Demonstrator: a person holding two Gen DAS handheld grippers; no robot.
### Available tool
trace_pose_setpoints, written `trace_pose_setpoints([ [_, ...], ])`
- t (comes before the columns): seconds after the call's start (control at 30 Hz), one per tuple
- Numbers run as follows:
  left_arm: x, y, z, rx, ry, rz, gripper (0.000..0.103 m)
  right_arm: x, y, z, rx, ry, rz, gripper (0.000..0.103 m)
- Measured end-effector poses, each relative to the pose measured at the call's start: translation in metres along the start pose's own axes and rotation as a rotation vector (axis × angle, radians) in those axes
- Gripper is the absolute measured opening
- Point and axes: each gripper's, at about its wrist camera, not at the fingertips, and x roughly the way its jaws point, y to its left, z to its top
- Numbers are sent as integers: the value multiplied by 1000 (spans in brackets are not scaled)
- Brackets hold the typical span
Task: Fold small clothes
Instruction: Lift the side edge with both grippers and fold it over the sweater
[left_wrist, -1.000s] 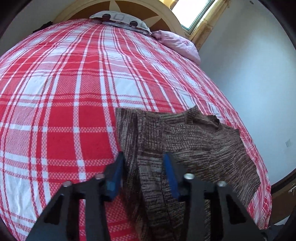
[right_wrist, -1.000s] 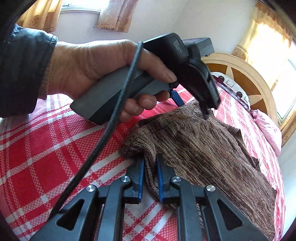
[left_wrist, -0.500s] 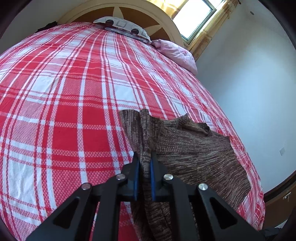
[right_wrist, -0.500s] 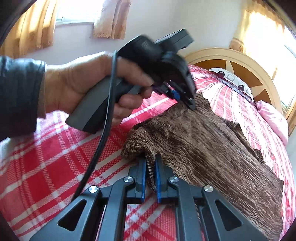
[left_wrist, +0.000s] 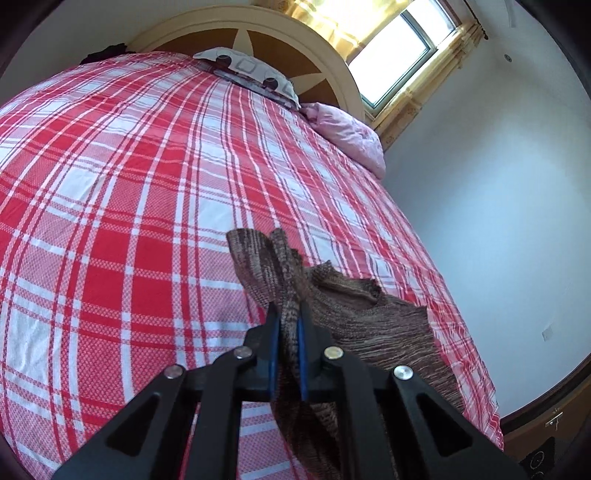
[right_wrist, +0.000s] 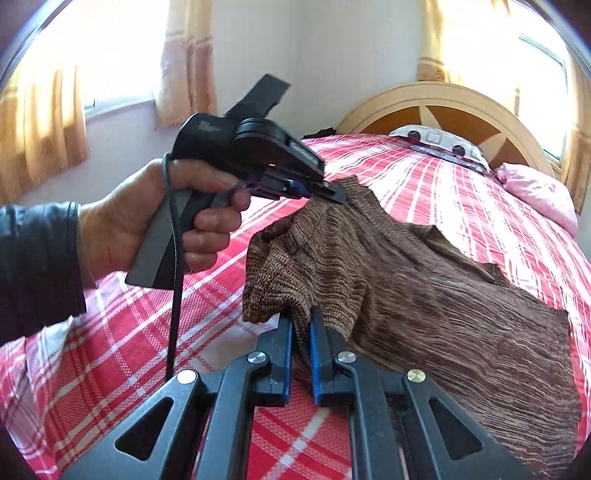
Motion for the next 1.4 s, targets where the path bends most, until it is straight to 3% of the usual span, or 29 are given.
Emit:
trace_pose_setpoints([
  [0.37,22,-59,15,21,-29,-57,8,-44,-55,1,154,-76,-6,7],
  [0.87,84,-145,2,122,51,-117,8,-89,-134,-41,365,-96,-21,7],
  [1.1,118,-178,-14,183,107,-108,8,-104,-168,-75,465,-71,-47,6],
  [1.4,160,-214,-45,302,192,-38,8,-108,-199,-115,609,-20,-57,4],
])
